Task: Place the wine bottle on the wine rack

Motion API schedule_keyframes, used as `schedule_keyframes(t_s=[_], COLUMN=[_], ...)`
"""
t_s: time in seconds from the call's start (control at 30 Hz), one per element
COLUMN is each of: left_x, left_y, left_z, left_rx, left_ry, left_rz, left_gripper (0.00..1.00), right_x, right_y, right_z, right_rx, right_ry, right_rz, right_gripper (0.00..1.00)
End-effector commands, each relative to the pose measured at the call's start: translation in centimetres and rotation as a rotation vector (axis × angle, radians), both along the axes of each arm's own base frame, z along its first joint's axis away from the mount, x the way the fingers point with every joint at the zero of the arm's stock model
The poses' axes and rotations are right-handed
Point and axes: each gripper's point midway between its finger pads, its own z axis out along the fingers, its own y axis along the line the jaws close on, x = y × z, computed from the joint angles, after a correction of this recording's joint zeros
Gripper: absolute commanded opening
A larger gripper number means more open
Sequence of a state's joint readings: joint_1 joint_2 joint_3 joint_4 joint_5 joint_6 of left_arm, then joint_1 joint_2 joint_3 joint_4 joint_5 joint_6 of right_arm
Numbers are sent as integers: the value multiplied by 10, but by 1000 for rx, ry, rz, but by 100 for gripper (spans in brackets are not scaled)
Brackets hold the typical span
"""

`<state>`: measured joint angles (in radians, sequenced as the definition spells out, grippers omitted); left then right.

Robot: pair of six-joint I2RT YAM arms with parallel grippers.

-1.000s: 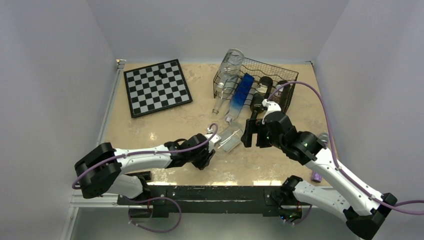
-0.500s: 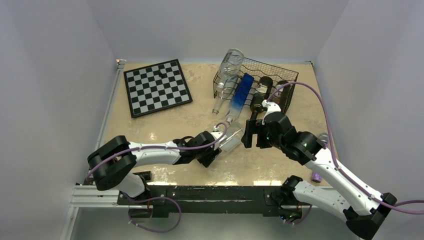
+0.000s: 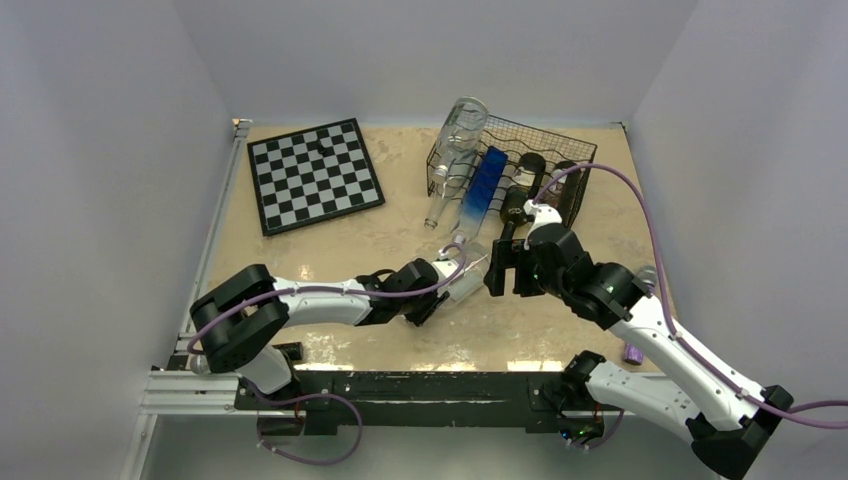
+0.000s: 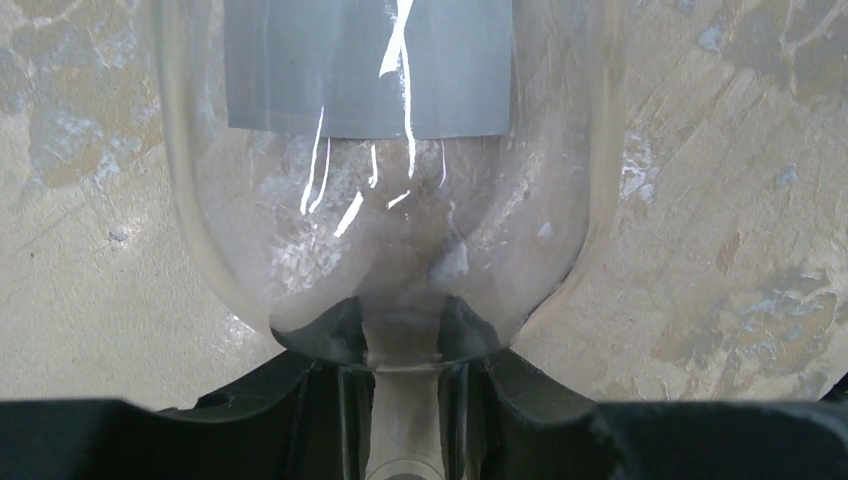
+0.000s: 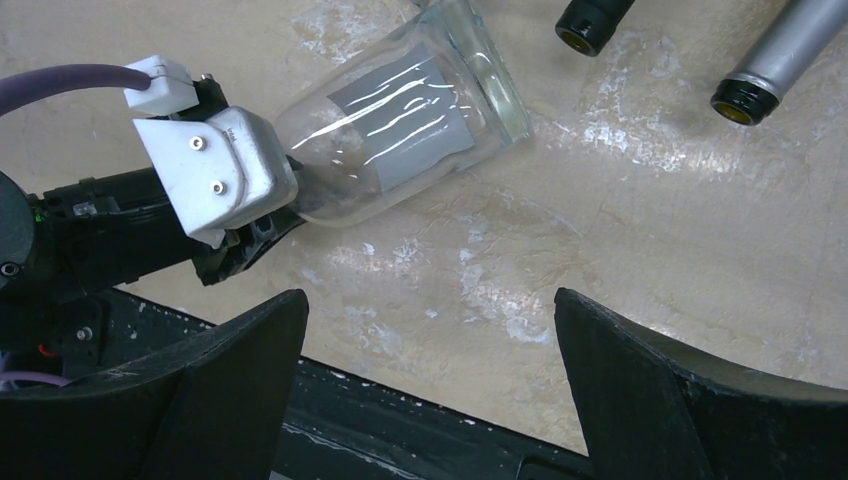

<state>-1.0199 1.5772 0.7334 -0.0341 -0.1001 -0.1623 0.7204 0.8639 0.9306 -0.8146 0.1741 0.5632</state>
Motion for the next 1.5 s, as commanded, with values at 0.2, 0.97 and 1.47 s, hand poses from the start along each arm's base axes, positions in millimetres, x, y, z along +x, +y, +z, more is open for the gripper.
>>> schedule_keyframes(t_s=[0.2,0.97,1.47], left_x=[2,19,103], left_y=[2,7,-51], left_z=[9,240,369], left_rx=[4,-419,-668], left_ry=[-19,-472,-661], left_rz=[-2,58,282], left_gripper=[0,0,0], right_x=[7,0,-13], right_y=[-2,-34,-72], right_z=[10,75,94], right_rx=[-11,57,71], right_ry=[-30,-193,-284], right_rz=[-13,-116,-237], right_gripper=[98,98,97])
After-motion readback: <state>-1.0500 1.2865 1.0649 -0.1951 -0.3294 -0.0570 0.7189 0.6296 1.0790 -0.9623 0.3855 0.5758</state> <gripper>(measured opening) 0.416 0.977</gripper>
